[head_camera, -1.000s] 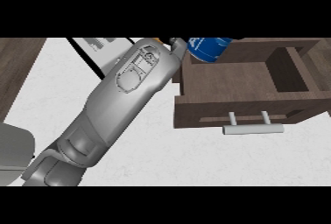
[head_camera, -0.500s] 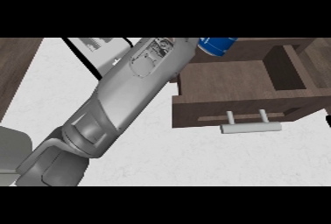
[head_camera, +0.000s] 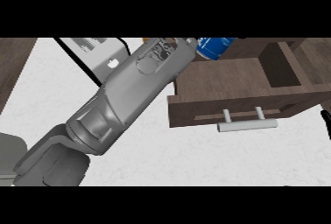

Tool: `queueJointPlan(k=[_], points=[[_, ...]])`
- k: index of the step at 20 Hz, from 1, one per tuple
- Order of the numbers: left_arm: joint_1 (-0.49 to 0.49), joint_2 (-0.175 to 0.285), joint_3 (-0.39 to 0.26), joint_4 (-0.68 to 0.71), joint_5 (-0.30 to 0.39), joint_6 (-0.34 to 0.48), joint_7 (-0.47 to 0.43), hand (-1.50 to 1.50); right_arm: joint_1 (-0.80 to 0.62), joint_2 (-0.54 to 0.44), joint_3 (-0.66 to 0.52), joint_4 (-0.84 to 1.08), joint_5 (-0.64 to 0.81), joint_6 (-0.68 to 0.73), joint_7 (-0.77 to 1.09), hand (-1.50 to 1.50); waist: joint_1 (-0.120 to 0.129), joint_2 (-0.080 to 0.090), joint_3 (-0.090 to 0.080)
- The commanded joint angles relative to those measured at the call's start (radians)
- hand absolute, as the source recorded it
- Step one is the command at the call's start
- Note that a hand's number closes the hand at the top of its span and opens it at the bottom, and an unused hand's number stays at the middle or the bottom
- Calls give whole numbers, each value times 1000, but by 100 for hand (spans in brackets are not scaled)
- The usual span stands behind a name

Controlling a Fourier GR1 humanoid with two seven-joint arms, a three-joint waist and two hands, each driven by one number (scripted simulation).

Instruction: Pick up the can, place it into the drawer and close the drawer

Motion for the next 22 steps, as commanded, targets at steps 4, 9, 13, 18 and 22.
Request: queueJointPlan(k=[4, 9, 13, 18, 22], points=[[39, 0, -95, 57, 51, 56, -97, 150, -55, 4, 12, 15, 10, -20, 11, -150, -26, 8, 0], [51, 0, -157, 78, 76, 68, -96, 150, -104, -18, 9, 50, 10, -18, 17, -150, -30, 11, 1], [84, 0, -185, 94, 78, 81, -164, 150, -83, -10, 21, 37, 31, -20, 12, -150, -37, 12, 0], [51, 0, -198, 130, 104, 111, -127, -150, -85, -3, 35, -15, 8, -22, 56, -150, -62, 15, 0], [56, 0, -209, 129, 130, 137, -134, -150, -101, -4, 46, 29, 43, -20, 9, -150, -50, 16, 0]])
